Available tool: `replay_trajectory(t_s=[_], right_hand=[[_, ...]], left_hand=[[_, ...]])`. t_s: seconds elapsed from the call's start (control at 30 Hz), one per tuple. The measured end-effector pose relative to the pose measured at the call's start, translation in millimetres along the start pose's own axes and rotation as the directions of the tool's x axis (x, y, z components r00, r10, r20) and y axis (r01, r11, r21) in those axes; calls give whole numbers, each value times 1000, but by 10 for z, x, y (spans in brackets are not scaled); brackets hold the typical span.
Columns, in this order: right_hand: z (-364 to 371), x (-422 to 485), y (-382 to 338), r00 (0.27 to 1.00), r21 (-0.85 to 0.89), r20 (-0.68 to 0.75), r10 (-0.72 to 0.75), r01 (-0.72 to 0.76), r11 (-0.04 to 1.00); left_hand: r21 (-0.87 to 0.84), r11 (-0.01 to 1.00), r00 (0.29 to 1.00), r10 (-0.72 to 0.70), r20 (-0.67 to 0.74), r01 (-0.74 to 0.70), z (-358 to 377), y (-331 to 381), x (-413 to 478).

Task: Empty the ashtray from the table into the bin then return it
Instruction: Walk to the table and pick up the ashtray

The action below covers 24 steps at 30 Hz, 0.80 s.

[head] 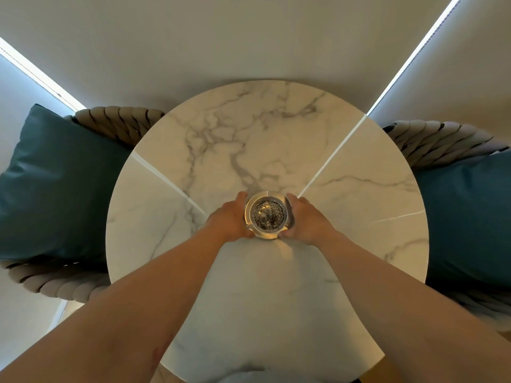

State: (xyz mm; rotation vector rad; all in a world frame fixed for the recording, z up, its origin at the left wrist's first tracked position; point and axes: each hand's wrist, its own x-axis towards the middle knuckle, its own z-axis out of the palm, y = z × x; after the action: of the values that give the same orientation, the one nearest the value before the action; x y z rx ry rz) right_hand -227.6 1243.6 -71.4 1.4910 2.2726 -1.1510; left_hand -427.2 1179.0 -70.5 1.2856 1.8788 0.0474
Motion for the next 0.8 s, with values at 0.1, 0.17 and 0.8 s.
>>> replay_trajectory(t_s=[0.1,0.17,0.8], right_hand=[[16,32,-6,1000,-35,23,7,-7,999],[23,54,-14,999,-49,28,17,-15,999],[177,-79,-3,998,-128,20,-57,59,990]], left_hand=[[38,999,1000,0,-4,0,41,14,27],[63,998,1000,2,-10,-1,63,24,38],[148,987,997,70,-30,-65,121,-38,-118]])
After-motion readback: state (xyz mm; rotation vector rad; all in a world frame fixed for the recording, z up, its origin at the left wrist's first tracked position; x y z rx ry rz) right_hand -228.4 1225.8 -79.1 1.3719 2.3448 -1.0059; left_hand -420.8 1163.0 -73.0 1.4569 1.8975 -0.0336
